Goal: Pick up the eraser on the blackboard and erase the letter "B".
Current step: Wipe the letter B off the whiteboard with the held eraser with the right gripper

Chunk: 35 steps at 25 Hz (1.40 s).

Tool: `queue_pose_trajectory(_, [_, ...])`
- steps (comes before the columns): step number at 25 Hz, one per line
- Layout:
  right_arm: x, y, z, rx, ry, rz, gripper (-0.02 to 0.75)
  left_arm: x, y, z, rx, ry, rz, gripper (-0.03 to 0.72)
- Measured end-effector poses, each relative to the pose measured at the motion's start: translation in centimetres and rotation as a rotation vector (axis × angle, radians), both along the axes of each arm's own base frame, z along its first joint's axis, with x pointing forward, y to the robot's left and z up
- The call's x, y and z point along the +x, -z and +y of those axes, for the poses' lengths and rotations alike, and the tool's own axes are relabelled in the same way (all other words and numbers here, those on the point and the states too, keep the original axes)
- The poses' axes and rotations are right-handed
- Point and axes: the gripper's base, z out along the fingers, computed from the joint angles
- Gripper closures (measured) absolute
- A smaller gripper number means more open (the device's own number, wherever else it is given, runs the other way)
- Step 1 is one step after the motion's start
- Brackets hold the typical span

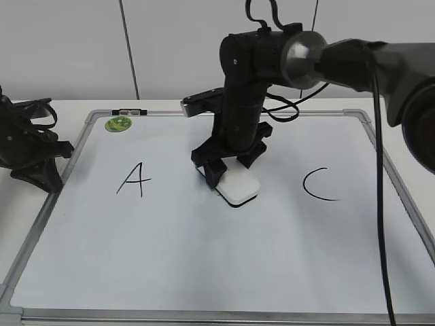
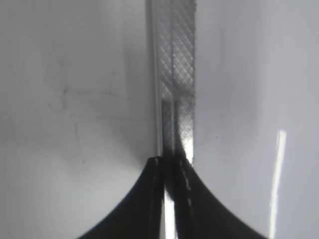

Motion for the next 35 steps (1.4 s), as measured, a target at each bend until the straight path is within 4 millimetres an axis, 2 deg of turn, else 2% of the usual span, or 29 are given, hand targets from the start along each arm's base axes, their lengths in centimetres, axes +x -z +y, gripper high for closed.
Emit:
queue_pose_trajectory(9, [2.3, -0.1, -4.3, -0.043, 0.096, -0.026, 0.188, 0.0, 0.0, 0.0, 0.000, 0.000, 0.000, 0.678])
queue_pose_trajectory(15, [2.5, -0.1, -4.8, -0.045, 0.106, -0.027, 0.188, 0.0, 0.0, 0.0, 0.000, 0.000, 0.000, 0.678])
queue_pose_trajectory(20, [2.4, -0.1, -4.4, 0.018, 0.106, 0.003, 0.188, 0.0, 0.0, 0.0, 0.000, 0.000, 0.000, 0.678])
queue_pose_trajectory(25, [1.6, -0.1, -2.7, 0.043, 0.070, 0.016, 0.188, 0.0, 0.0, 0.0, 0.000, 0.000, 0.000, 0.678])
queue_pose_trajectory(31, [-1.1, -0.1, 1.9, 0.052, -0.035, 0.026, 0.188, 0.0, 0.0, 0.0, 0.000, 0.000, 0.000, 0.678])
queue_pose_trajectory(35, [-2.4, -0.1, 3.8, 0.042, -0.089, 0.022, 0.188, 0.0, 0.0, 0.0, 0.000, 0.000, 0.000, 0.678])
